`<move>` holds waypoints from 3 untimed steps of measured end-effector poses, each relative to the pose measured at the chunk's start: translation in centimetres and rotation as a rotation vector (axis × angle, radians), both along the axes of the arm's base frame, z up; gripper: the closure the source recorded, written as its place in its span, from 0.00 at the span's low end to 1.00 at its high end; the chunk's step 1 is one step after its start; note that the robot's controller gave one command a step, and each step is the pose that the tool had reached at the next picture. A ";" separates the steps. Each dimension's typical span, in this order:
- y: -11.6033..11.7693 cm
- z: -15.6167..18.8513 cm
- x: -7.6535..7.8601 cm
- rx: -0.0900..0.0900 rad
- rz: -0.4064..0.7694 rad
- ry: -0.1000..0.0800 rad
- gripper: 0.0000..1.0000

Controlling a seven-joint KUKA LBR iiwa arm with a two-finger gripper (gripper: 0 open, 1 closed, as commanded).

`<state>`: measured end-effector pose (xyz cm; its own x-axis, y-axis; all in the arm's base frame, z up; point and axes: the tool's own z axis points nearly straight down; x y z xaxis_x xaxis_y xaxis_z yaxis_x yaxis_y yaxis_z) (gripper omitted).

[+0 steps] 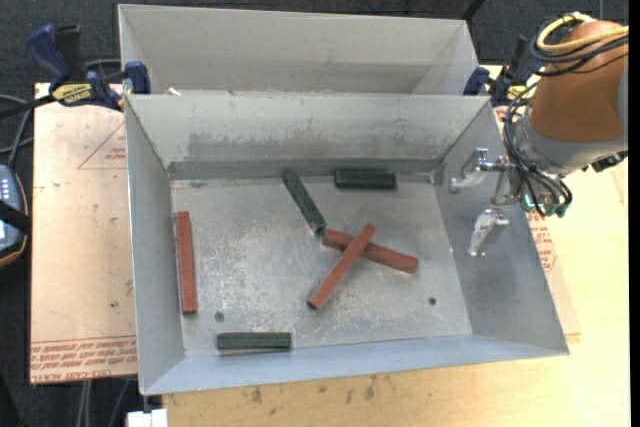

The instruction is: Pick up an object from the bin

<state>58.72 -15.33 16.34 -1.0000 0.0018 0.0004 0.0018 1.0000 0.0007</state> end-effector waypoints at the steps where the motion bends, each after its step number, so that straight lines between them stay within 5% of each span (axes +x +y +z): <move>1: 0.0 0.1 0.1 0.000 0.002 -0.002 0.00; 2: 6.2 -6.5 -0.4 -0.001 0.053 -0.006 0.00; 3: 9.1 -7.1 -0.5 -0.001 0.055 -0.002 0.00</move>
Offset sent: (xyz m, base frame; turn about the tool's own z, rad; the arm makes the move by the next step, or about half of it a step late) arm -0.0075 0.0874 -0.0934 -0.0759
